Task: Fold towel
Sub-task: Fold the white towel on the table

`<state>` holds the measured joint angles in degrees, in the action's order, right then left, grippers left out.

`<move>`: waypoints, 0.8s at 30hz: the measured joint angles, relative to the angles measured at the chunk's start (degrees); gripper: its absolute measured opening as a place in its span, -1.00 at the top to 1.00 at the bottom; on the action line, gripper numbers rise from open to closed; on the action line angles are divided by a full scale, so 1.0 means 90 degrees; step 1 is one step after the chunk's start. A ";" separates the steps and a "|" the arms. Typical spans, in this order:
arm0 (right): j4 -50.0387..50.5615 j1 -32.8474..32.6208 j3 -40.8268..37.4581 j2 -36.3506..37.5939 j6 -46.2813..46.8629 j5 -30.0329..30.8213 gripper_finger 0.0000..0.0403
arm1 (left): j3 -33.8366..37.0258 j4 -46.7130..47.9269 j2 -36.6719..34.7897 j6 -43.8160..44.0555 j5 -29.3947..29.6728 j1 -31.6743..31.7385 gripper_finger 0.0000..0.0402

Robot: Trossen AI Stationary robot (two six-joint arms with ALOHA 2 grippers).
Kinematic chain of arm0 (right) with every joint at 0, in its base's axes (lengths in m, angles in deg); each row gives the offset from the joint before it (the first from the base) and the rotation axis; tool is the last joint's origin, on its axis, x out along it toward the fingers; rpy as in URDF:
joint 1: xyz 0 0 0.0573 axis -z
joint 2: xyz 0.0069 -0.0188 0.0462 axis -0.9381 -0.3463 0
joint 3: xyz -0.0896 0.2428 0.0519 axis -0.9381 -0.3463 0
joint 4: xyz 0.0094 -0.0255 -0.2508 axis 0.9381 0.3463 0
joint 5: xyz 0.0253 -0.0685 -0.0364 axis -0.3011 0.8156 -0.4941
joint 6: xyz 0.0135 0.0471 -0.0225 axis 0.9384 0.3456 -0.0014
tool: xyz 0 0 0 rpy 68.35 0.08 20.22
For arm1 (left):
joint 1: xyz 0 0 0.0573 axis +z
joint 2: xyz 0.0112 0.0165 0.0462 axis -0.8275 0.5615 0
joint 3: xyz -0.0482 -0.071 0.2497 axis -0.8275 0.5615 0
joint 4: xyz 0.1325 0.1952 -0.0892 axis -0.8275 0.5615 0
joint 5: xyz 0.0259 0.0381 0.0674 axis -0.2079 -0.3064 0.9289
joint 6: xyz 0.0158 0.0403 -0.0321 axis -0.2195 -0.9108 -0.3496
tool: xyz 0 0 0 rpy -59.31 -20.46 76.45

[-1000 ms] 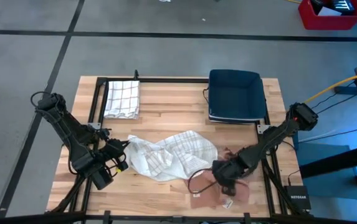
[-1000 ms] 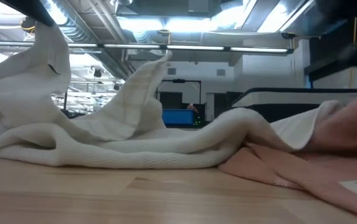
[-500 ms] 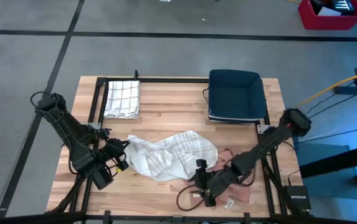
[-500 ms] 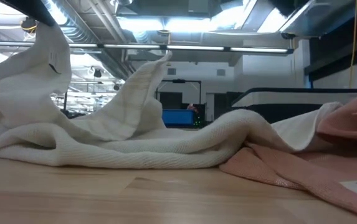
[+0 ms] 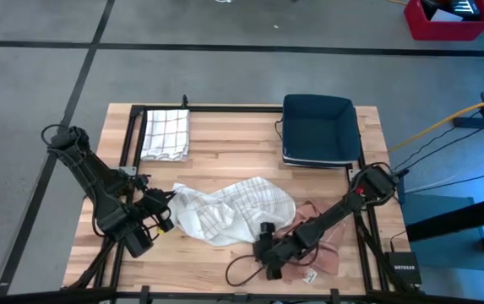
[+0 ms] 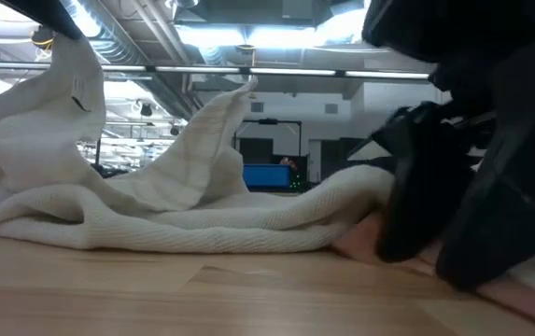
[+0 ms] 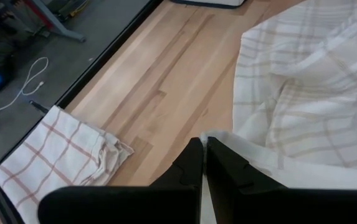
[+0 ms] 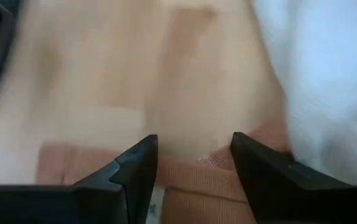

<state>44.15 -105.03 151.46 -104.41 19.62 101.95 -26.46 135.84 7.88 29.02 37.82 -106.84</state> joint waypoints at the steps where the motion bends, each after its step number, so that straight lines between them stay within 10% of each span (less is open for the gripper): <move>1: 0.0453 0.0007 0.0017 0.0043 0.0243 -0.0077 -0.05 | 0.0000 0.0000 0.0000 0.0003 -0.0006 0.0000 0.98; 12: 0.6242 -0.0270 -0.0105 0.1306 0.0906 -0.0487 -0.05 | 0.0000 -0.0013 0.0000 0.0015 -0.0303 -0.0046 0.98; 24: 0.6583 -0.0274 0.0586 0.2032 0.1125 -0.0067 -0.05 | 0.0000 -0.0002 0.0000 0.0101 -0.0491 -0.0216 0.98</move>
<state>103.40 -107.50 156.74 -86.12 29.75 101.35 -26.46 135.82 7.88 29.92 33.41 -108.79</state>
